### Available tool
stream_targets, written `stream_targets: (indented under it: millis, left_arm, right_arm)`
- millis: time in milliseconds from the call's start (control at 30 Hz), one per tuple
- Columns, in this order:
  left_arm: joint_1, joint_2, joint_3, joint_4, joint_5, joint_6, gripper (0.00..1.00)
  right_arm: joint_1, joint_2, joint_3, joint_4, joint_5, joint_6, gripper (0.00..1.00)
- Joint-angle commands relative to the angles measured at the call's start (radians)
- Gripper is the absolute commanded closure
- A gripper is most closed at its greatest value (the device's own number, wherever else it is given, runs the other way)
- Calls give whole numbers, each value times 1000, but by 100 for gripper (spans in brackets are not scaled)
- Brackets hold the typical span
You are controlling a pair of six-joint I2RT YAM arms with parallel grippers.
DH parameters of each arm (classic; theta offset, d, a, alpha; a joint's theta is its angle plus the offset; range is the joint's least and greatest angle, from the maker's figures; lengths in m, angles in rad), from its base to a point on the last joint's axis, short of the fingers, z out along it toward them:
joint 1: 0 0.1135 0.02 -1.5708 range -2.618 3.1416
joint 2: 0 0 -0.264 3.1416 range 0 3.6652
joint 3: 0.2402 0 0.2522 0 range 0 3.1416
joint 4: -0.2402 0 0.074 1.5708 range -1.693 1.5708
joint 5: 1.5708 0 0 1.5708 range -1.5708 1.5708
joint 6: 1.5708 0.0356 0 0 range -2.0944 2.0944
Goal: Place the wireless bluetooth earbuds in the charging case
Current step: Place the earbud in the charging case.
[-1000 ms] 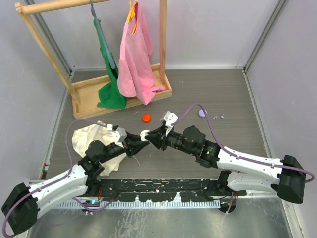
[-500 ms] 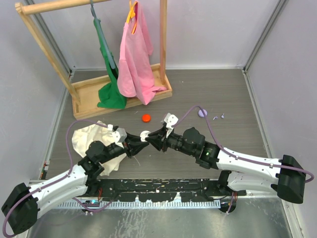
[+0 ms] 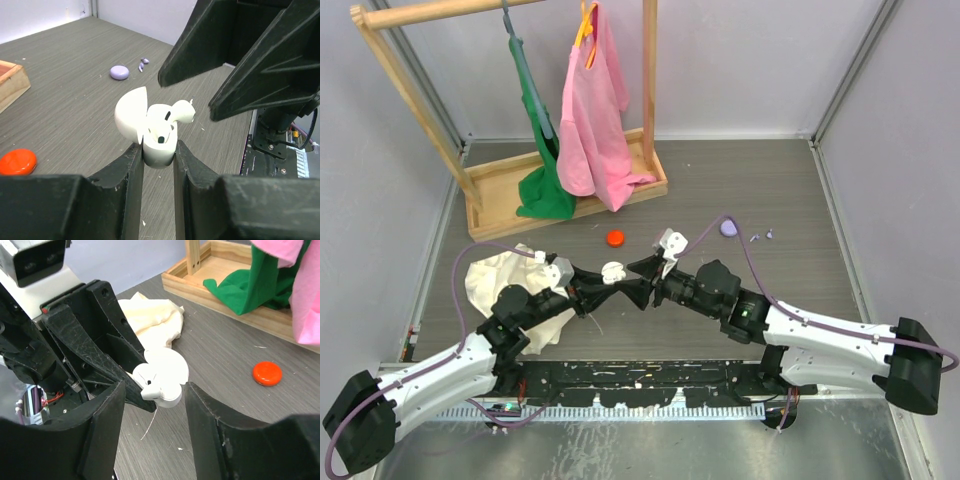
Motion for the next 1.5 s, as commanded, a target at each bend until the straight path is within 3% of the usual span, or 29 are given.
stream_targets:
  millis: [0,367,1067,1267,1467]
  left_arm:
    - [1,-6,11,75,-14,5,100]
    - [1,0,14,68,-24,7,100]
    - [0,1,12,73,-12,8,100]
    - [-1,30,22,71,9,16,100]
    - [1,73,40,66,52,20,100]
  right_arm:
    - [4,-71,14,18,63,-10,41]
    - [4,-28,54,-17,73,-23,31]
    - [5,-47,32,-84,282,-29,31]
    - [3,-40,57,-123,271,-11,28]
    - [-24,-16,122,-189,114,4,23]
